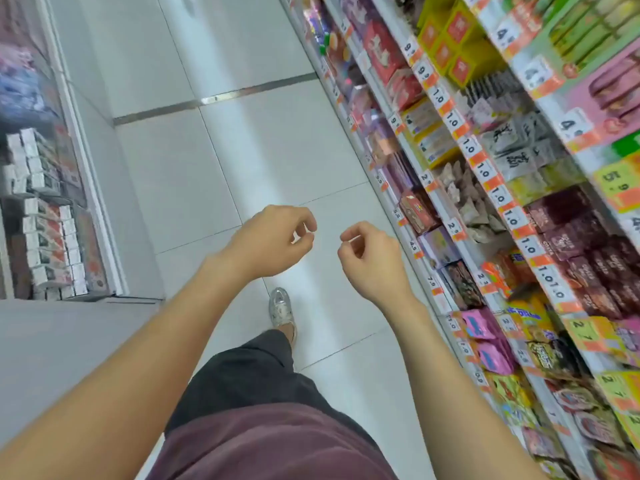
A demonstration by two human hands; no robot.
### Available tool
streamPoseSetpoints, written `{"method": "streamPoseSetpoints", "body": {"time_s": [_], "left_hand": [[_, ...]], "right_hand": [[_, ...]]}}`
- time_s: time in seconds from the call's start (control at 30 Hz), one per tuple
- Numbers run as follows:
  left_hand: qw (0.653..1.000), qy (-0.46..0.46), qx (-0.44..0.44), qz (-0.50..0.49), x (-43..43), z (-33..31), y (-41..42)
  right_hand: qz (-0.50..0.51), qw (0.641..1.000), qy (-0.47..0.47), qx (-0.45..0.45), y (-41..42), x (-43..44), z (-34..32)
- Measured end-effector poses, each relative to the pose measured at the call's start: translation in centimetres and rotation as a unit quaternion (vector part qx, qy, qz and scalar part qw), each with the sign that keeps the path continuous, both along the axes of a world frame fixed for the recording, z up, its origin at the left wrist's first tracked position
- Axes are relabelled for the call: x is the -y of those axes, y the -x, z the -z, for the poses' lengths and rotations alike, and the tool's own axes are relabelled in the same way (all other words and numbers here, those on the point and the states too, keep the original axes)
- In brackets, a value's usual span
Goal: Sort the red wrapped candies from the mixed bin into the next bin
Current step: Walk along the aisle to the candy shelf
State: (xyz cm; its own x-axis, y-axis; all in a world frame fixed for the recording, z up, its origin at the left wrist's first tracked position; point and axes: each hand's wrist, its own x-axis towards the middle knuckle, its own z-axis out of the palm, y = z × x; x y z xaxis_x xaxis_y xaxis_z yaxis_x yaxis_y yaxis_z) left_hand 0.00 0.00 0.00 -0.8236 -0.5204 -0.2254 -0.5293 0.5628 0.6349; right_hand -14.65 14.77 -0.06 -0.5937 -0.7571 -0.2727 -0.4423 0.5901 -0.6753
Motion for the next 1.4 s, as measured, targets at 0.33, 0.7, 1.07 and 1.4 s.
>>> {"method": "streamPoseSetpoints", "body": {"time_s": [0.33, 0.7, 1.07, 1.4], "left_hand": [[0.997, 0.035, 0.018, -0.068, 24.8, -1.8, 8.6], [0.991, 0.046, 0.044, -0.118, 54.8, -1.1, 23.0], [0.964, 0.040, 0.044, -0.261, 86.0, -0.3, 26.6], [0.966, 0.047, 0.047, -0.248, 118.6, -2.3, 29.0]], "right_hand": [[-0.083, 0.996, -0.024, -0.036, 10.9, 26.5, -1.0], [-0.171, 0.985, -0.020, -0.031, 26.9, 58.3, 1.8], [-0.310, 0.950, -0.009, -0.028, 33.0, 95.6, 0.6], [-0.322, 0.945, -0.021, -0.046, 35.5, 128.5, -1.4]]}}
